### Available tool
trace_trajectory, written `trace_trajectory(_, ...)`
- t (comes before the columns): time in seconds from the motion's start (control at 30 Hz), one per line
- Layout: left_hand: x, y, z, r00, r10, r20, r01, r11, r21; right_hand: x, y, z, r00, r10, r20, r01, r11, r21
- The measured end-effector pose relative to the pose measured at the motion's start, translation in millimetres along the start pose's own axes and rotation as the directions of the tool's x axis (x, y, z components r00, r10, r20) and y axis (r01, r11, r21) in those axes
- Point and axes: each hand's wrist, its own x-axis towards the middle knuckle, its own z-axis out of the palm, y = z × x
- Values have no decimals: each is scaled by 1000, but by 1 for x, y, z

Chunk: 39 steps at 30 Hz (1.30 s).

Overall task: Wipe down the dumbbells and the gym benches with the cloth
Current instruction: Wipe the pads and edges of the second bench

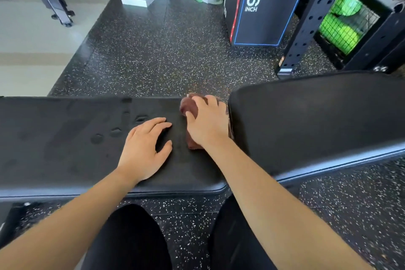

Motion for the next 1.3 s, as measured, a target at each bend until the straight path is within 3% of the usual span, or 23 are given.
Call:
trace_trajectory(0.1, 0, 2, -1, 1000, -6, -9, 6, 1000, -6, -39, 5, 9, 997, -68, -31, 68, 998, -11)
trace_trajectory(0.3, -3, 1, 0, 998, -38, -55, 34, 997, -73, 31, -16, 11, 999, -26, 26, 25, 999, 32)
trace_trajectory(0.47, -2, 6, -6, 996, -73, -53, 68, 994, -82, 41, -16, 7, 993, -79, 92, 77, 997, 21)
trace_trajectory(0.67, -2, 0, -5, 990, -106, -95, 86, 977, -195, -41, 4, 2, 988, -155, 26, 155, 988, 11)
trace_trajectory(0.87, -1, -2, -3, 992, -80, -98, 58, 975, -215, -108, 8, -1, 994, -91, -59, 91, 996, -3)
trace_trajectory(0.97, -1, -4, -3, 998, -12, -65, -1, 981, -192, -111, 3, 0, 994, -47, -97, 47, 999, 2)
trace_trajectory(1.07, -3, -18, -8, 988, 140, 68, -128, 980, -155, -113, -1, 2, 987, 0, -163, -2, 1000, -10)
trace_trajectory(1.17, -11, -47, -18, 942, 283, 181, -283, 959, -28, -134, -7, 13, 937, 97, -335, -80, 995, 65)
trace_trajectory(1.3, -26, -87, -31, 917, 355, 181, -368, 929, 43, -168, -55, 54, 877, 160, -453, -138, 987, 80)
